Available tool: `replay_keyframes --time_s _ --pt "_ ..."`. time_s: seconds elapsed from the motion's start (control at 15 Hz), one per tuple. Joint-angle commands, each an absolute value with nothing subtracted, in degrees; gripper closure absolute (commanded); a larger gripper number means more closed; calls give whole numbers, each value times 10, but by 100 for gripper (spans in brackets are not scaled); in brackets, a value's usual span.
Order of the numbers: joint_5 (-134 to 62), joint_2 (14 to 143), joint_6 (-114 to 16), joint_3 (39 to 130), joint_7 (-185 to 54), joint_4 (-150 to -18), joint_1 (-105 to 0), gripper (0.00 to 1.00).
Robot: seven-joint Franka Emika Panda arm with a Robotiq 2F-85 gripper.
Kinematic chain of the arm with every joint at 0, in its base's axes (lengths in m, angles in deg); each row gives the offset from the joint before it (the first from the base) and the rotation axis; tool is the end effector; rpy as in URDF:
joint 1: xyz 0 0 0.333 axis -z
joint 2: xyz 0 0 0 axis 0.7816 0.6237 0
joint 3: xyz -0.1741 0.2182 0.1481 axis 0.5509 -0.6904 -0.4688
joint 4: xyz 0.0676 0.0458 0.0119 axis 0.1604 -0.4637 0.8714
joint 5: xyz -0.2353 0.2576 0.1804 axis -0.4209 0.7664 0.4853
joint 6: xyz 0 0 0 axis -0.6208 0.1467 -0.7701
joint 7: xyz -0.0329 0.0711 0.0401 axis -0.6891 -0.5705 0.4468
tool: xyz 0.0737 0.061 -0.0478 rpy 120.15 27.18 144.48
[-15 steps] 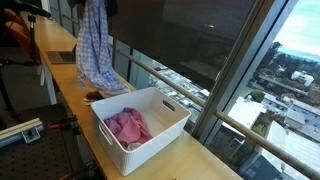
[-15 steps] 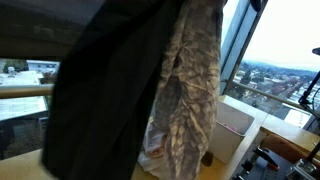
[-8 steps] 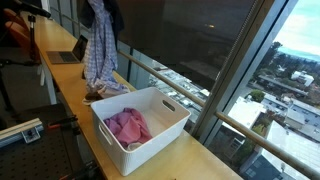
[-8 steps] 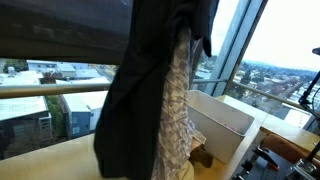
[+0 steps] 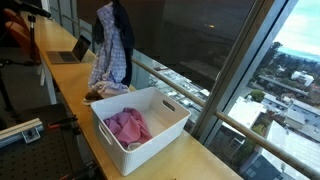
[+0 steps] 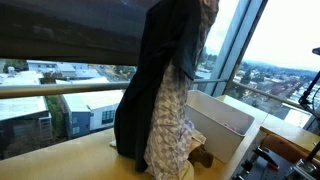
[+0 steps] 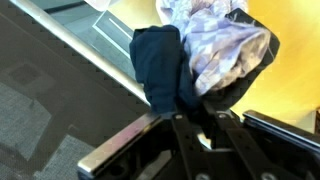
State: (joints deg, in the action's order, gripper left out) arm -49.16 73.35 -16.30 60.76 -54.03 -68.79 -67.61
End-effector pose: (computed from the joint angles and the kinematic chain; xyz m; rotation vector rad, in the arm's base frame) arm 0.5394 0.3322 0.6423 2.7468 1.1078 0.4354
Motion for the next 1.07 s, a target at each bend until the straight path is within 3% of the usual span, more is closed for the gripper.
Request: replay_keyframes --time_s 0.0,0.33,0.47,1.0 --pt "-473 723 -157 611 -534 -700 -662 47" --pt "-462 715 -163 613 -534 -717 -641 11" --pt "-459 711 -173 621 -529 -736 -623 1" --pt "-407 709 -260 731 -484 -886 -532 0"
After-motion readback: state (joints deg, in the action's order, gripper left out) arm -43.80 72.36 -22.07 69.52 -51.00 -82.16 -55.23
